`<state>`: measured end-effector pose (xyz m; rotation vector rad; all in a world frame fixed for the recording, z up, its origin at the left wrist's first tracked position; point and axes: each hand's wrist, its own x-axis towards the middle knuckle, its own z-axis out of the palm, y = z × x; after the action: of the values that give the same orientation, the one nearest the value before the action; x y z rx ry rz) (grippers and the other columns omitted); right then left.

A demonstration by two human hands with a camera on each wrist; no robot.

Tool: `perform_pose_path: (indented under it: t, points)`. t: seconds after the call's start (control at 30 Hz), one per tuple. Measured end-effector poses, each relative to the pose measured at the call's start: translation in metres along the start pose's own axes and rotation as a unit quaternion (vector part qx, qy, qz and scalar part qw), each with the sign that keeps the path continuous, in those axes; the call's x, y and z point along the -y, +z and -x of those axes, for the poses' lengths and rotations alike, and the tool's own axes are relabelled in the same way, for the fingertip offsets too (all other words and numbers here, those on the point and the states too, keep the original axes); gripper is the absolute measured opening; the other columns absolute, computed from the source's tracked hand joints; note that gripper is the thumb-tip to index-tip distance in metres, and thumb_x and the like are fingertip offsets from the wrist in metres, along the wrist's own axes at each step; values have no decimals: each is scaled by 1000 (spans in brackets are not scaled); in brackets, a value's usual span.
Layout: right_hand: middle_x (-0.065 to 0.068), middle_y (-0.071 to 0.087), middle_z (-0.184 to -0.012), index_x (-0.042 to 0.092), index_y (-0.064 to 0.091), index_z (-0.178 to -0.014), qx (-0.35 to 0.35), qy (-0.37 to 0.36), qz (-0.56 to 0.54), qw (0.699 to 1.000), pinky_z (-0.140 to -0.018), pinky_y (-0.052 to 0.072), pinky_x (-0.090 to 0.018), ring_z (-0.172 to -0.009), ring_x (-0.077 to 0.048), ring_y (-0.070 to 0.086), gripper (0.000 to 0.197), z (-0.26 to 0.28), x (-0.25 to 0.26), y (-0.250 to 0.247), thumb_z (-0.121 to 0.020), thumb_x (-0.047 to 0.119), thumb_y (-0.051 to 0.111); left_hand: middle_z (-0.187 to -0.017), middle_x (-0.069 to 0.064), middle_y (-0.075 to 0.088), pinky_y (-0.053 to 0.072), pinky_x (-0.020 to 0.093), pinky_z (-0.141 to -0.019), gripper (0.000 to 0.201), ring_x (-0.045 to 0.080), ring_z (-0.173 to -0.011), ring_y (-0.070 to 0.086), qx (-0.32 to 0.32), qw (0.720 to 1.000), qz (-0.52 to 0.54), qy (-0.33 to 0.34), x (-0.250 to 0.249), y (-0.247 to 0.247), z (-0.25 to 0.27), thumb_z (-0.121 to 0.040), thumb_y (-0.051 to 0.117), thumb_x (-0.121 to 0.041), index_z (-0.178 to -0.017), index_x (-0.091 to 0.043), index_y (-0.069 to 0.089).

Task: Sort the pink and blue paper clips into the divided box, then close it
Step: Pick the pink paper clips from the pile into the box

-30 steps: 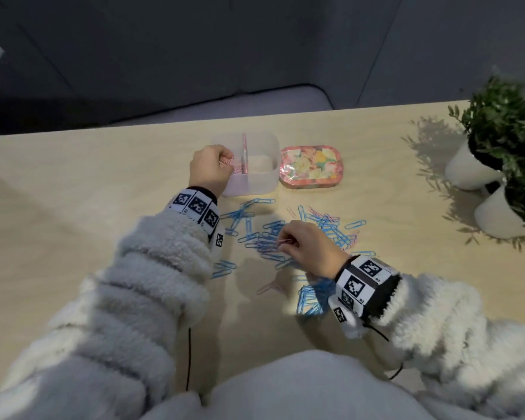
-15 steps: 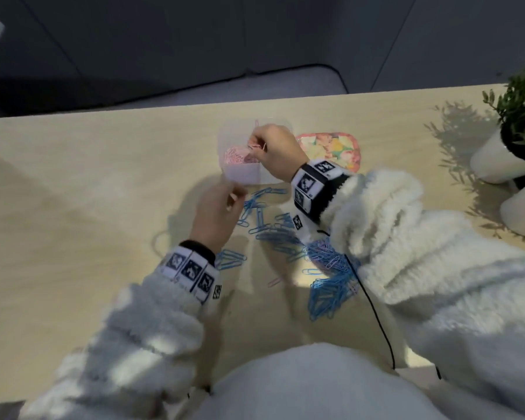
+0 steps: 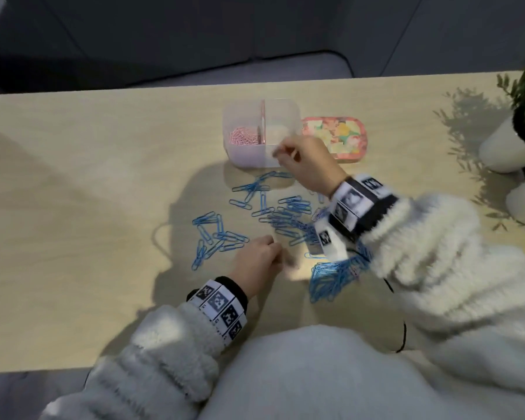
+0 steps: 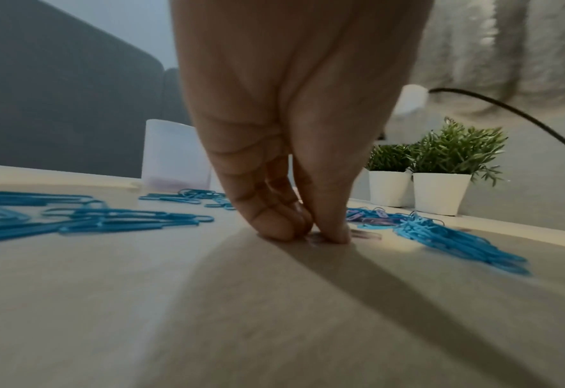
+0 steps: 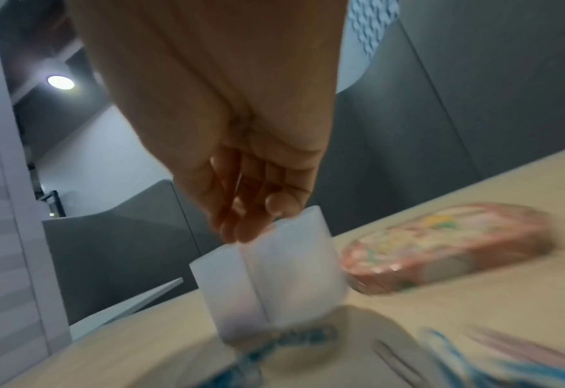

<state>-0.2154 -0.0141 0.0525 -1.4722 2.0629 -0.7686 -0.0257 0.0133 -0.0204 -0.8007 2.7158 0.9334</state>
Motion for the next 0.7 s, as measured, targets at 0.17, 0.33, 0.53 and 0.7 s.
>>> perform_pose_path:
  t: [0.17,0.33,0.53,0.7]
  points:
    - [-1,64,-70,28,53,-60,27,108,24,994,-65,38,-26,-69,-20,56,30,71,-59,0,-87,15,56,-102,17,58,35,35,-82,13,30,-98,51,-1,1000,1,0,-4,-2,1,-87,49,-8,-95,-2,57]
    - [-9,65,-99,12,65,-101,69,102,65,990,-84,44,-33,-94,-27,59,21,99,-74,22,-82,20,63,-95,9,67,35,24,-74,14,21,-88,53,4,992,118,55,-3,-2,1,-90,41,-4,-101,-4,49]
    - [-10,62,-103,13,61,-103,72,81,119,987,-82,46,-38,-102,-29,54,26,106,-67,42,-81,27,65,-99,8,58,39,34,-86,18,22,-91,49,22,995,-1,93,-1,12,-8,-89,52,-25,-100,-11,53]
    - [-5,65,-90,15,61,-84,112,74,124,983,-71,42,-31,-90,-26,59,4,114,-66,41,-81,17,60,-94,17,59,42,38,-79,18,35,-84,55,-1,988,-81,131,-3,18,-9,-81,55,-20,-89,-4,59]
